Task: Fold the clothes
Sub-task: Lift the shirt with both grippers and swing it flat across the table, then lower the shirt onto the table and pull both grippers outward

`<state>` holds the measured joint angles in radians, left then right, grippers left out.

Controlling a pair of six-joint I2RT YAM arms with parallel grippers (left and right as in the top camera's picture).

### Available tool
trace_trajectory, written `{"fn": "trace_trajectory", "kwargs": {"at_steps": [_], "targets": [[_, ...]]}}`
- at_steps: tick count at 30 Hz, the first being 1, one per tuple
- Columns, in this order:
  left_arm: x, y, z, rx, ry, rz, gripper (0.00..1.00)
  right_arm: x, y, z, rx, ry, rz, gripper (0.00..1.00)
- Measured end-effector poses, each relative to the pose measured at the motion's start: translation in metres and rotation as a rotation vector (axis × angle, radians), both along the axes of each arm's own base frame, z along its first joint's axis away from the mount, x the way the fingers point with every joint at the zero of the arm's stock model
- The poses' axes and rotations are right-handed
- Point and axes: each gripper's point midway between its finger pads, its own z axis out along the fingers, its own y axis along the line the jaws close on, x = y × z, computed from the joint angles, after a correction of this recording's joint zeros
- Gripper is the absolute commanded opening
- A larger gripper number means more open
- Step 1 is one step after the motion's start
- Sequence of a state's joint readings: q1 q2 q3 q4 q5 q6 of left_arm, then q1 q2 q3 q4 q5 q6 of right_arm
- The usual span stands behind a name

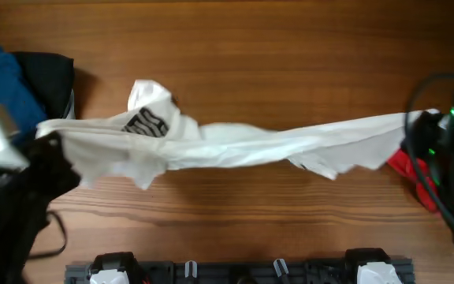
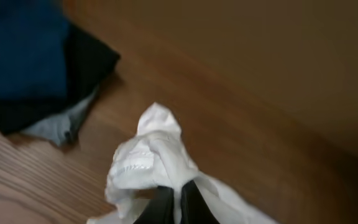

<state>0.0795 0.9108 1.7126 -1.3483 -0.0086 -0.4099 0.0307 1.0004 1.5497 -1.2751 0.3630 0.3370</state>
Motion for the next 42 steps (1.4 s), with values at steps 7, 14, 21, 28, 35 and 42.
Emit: {"fn": "trace_trajectory", "kwargs": {"at_steps": [7,14,21,28,35,42], "targets": [[-0.029,0.012,0.077,0.056,-0.249,0.073,0.04,-0.026,-0.006,0.077,-0.046,-0.227,-0.003,0.04],[0.04,0.006,0.046,0.01,-0.078,0.007,0.04,0.043,-0.001,0.036,-0.062,-0.028,0.037,0.04],[0.233,0.011,-0.029,-0.049,0.039,-0.065,0.04,0.205,0.018,-0.064,-0.051,0.116,0.149,0.07],[0.335,0.001,-0.028,-0.085,-0.132,-0.18,0.04,0.27,0.006,-0.005,-0.123,-0.112,0.089,0.04],[0.235,-0.009,0.155,0.01,-0.45,-0.212,0.04,0.204,-0.011,0.145,-0.162,-0.377,0.026,0.04],[0.186,-0.029,-0.021,-0.083,0.292,-0.266,0.04,0.178,-0.004,-0.037,-0.079,0.324,0.074,0.04]]}}
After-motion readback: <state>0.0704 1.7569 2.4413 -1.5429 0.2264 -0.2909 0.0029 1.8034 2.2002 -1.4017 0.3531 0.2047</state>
